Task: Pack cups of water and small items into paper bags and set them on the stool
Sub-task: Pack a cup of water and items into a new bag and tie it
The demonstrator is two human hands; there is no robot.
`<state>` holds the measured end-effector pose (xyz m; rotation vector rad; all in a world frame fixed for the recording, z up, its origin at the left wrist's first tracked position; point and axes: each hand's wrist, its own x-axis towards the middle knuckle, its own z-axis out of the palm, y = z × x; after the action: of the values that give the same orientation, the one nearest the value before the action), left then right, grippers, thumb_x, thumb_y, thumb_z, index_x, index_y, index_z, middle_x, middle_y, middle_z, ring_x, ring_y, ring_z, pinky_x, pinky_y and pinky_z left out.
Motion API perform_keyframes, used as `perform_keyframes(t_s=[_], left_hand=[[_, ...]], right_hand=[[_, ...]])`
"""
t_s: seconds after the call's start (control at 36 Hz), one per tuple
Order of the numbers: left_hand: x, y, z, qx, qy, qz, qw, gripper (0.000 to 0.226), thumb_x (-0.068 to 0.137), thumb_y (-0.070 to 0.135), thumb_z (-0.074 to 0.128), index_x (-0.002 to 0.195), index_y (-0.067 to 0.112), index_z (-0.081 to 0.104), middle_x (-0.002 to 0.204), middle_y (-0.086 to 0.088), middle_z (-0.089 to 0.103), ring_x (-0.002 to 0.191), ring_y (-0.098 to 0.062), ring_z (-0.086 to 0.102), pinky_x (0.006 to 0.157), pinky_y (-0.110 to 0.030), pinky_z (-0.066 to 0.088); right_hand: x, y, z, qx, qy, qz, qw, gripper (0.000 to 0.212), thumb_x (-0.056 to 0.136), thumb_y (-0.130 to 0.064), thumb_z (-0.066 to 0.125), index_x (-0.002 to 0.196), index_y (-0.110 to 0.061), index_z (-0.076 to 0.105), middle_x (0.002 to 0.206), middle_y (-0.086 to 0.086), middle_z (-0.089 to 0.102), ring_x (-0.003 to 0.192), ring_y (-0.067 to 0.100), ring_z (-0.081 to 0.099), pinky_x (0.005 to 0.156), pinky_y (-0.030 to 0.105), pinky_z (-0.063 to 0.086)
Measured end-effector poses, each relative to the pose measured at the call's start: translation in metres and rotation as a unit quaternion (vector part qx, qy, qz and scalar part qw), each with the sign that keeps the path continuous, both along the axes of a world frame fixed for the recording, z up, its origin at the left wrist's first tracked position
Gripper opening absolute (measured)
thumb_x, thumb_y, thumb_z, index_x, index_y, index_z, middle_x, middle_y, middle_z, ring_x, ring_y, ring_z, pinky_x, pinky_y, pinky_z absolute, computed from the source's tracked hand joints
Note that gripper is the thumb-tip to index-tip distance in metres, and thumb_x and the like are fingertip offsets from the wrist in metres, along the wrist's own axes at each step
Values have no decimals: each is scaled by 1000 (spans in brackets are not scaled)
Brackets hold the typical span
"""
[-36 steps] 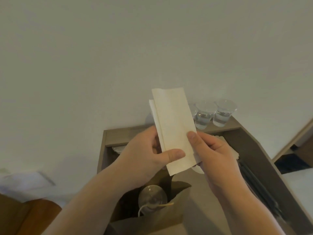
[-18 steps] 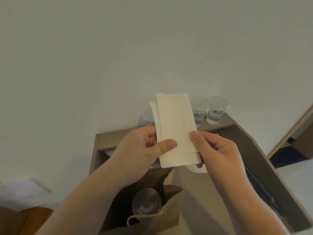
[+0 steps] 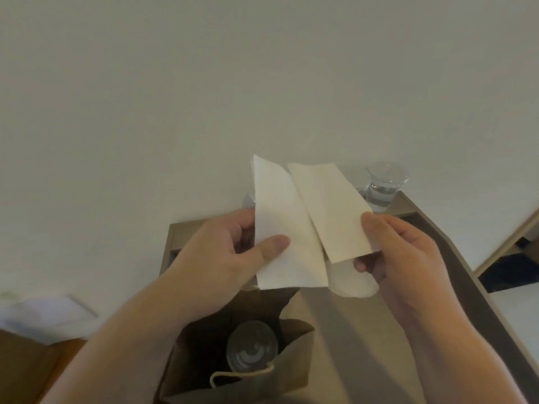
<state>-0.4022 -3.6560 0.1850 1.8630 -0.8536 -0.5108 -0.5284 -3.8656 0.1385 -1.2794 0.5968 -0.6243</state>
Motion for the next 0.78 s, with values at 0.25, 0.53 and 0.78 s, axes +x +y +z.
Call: perform_keyframes(t_s=[0.25, 0.53, 0.78], left_hand=[[0, 29, 3, -99, 12, 147, 984, 21, 92, 40, 62, 100, 36, 81, 98, 1, 81, 92, -25, 78, 95, -61, 55], [1, 11, -21, -125, 6, 222, 967, 20, 81, 39, 67, 93, 45, 81, 94, 9, 81, 84, -10, 78, 97, -59, 52], [1, -7, -33, -102, -8, 230, 968, 26, 80, 48, 78, 103, 36, 81, 100, 1, 81, 90, -18, 78, 73, -43, 65]], right_hand=[[-8, -92, -76, -10, 180, -2, 984, 24, 103, -25, 61, 98, -10, 79, 84, 14, 68, 68, 26, 57, 62, 38, 45], [-3, -192, -174, -90, 402, -37, 910, 22, 107, -28, 53, 103, -15, 71, 64, 8, 75, 57, 20, 72, 58, 31, 54], [42, -231, -160, -155, 310, -57, 936, 20, 108, -31, 52, 104, -26, 71, 96, 4, 71, 85, 28, 70, 77, 42, 60]])
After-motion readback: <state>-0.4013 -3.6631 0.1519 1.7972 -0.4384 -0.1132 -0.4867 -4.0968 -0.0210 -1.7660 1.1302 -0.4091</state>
